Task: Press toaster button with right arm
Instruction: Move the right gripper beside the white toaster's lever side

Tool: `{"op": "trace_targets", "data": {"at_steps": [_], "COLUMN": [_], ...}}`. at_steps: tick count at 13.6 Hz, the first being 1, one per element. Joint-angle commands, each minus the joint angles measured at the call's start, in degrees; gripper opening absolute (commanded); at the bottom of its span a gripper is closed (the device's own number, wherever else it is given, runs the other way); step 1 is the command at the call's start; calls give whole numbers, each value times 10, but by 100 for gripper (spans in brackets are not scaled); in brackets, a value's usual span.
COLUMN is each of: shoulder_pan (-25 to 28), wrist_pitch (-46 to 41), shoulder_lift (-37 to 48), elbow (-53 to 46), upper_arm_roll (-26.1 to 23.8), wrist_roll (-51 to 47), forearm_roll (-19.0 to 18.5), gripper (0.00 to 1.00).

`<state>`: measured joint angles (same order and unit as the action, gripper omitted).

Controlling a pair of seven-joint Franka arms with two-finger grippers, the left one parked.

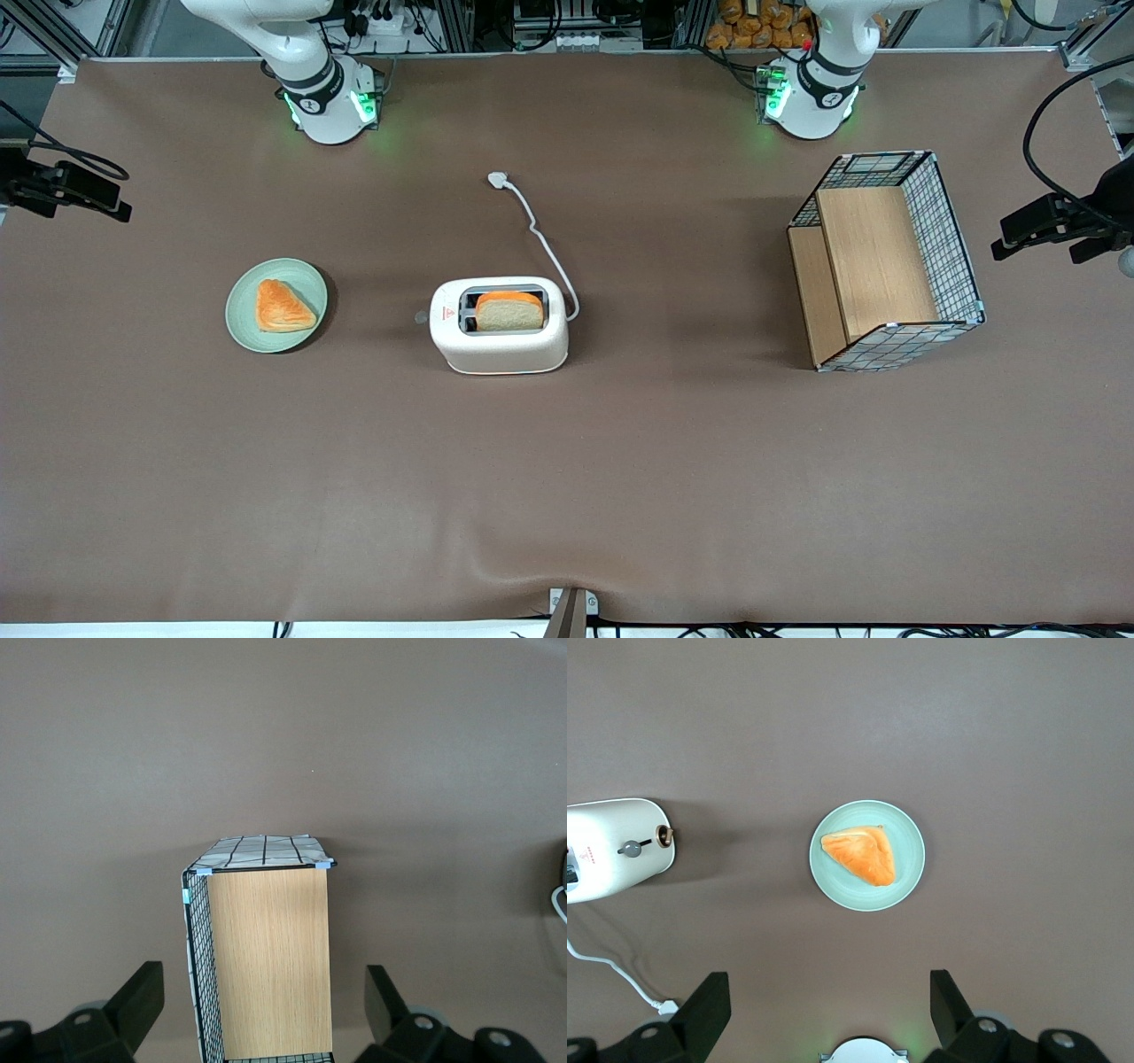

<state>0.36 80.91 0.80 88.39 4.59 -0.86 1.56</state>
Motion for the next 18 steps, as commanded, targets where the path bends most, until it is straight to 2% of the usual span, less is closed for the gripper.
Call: {"op": "trace_targets", "data": {"at_steps": [1,7,12,16,18], "shoulder_pan": [-11,2,31,59,62], "wrist_pitch": [-7,-19,-35,-36,-34], "shoulder_lift": [-4,-31,-75,-104,-117], "elbow": [-7,-18,-15,-5,5], "upper_arm_roll": [-9,-12,-13,-13,-13], "wrist_roll": [6,3,3,-2,-3], "forearm_roll": [-9,5,68,92,124], "gripper": [100,100,100,100,100]}}
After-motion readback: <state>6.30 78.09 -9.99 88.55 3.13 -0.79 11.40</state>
